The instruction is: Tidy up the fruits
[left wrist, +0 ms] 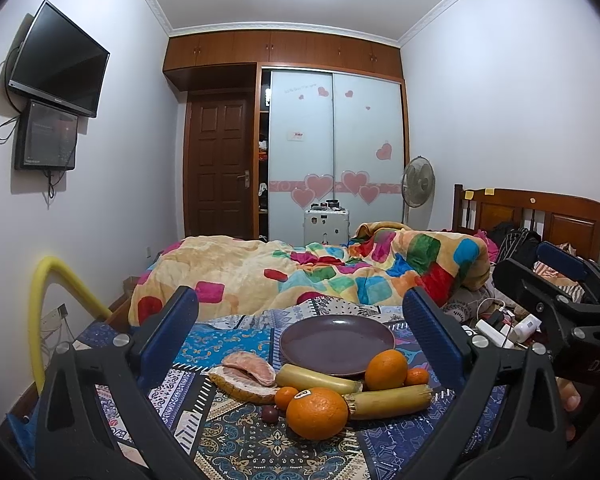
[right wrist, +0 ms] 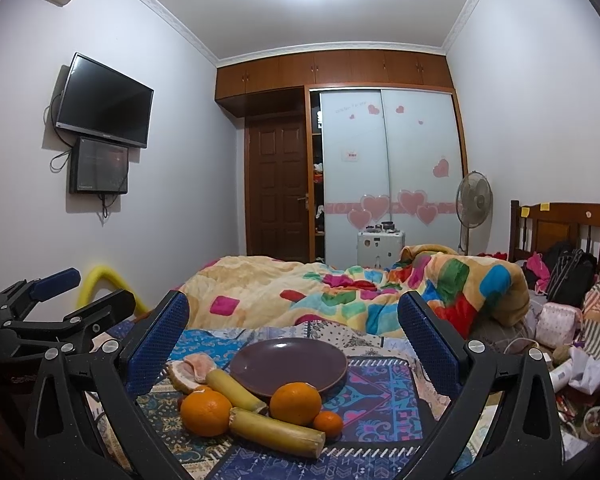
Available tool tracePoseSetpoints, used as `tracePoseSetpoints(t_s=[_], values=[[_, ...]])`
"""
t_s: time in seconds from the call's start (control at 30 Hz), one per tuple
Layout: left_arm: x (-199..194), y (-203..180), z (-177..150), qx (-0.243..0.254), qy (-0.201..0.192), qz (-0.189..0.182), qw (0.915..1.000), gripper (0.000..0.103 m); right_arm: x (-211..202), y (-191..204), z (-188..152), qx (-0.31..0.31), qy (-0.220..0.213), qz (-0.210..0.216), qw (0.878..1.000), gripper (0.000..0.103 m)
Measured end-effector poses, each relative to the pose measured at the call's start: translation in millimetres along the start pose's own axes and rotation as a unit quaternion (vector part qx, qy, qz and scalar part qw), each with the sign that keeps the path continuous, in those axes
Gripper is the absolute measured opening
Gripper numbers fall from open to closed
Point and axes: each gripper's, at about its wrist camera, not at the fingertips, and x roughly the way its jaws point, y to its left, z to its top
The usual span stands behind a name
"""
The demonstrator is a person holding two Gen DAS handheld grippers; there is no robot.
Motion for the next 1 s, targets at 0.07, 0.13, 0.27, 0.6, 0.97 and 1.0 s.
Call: tracePoseSetpoints(t_s=[0.07,0.13,0.27,0.6,0.97,1.0], values=[[-1.1,0.3,-0.3,0.001,-0.002,0.001,1.0000,0.103,-0.2,-0.7,0.2,0.000,0.000,0.000,1.000,0.103],[-2.1,0.0,-0.2,0.001,-0.004,0.001,1.0000,0.103,-0.6,-0.8,0.4,0.000,0.000,0.000,1.000,0.103],[-3.2,-1.2,0.4,0.002,-0.005,0.001,1.0000,0.103,-0.6,-0.3,0.2,0.001,-0.001,0.000,1.000,0.103],[-6.8,-2.8,3.4,0.001,-0.007,0.001,1.0000,0.103,-3.0,4.7,3.2,-0.002,-0.003,0.004,1.000,0.103],[-9.0,-3.0,5.9,0.001,-0.009,0.002,1.0000,0.103,-2.1,3.7,3.0,0.002,-0.004,0.007,1.000,0.103],[-9.8,-3.1,6.8,0.001,-0.009,0.003,1.0000,0.103,-2.4,3.8,2.6,0.002,-0.004,0.007,1.000,0.103]])
